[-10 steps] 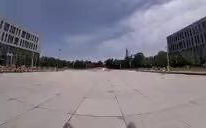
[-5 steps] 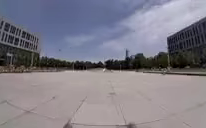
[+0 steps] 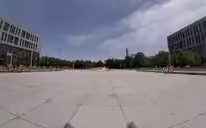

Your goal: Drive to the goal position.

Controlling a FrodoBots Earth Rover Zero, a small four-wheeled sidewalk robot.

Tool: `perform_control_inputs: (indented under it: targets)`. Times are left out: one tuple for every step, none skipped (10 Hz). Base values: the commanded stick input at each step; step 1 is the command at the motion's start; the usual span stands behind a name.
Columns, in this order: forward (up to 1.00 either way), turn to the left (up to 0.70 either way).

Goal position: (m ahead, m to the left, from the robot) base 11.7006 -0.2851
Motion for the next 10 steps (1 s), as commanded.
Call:
perform_control_inputs:
  targets:
    - [0.45,0.0]
    - [0.45,0.0]
    - [0.45,0.0]
    - [0.45,0.0]
    - [0.45,0.0]
    - [0.45,0.0]
    - [0.45,0.0]
    - [0.45,0.0]
    - [0.45,0.0]
    - [0.45,0.0]
